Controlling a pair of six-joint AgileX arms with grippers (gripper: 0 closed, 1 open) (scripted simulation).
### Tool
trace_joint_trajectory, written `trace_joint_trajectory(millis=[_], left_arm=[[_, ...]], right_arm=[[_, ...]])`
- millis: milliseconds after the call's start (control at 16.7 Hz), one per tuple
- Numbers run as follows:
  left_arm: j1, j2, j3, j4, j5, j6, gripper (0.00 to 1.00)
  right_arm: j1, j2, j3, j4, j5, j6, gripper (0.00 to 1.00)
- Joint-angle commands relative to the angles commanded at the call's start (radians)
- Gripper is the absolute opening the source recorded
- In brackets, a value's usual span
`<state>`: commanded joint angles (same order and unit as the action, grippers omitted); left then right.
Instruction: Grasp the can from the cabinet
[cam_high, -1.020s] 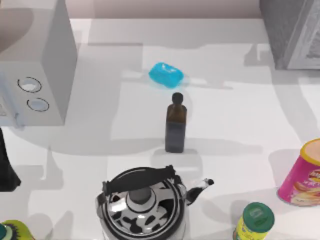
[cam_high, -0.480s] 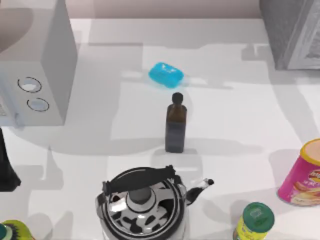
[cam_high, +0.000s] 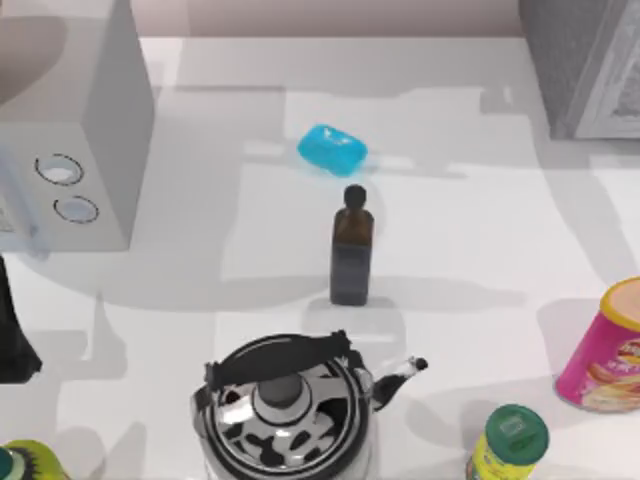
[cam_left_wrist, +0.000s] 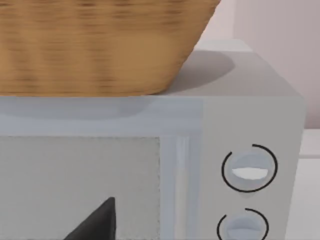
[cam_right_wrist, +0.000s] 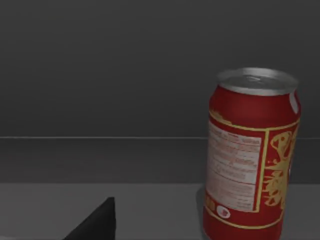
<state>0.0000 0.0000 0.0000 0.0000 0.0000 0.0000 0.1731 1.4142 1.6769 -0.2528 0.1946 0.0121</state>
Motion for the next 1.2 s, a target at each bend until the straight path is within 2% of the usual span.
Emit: trace_joint_trajectory(millis=[420, 660, 1200], left_arm=[[0.0, 0.0, 0.0, 0.0, 0.0, 0.0, 1.0], [0.0, 0.0, 0.0, 0.0, 0.0, 0.0, 1.0], [0.0, 0.0, 0.0, 0.0, 0.0, 0.0, 1.0]], right_arm=[[-0.033, 0.195, 0.179, 0.014, -0.029, 0.0, 1.0], [-0.034, 0.205, 0.189, 0.015, -0.031, 0.0, 1.0], [-0.034, 0.205, 0.189, 0.015, -0.031, 0.0, 0.32]])
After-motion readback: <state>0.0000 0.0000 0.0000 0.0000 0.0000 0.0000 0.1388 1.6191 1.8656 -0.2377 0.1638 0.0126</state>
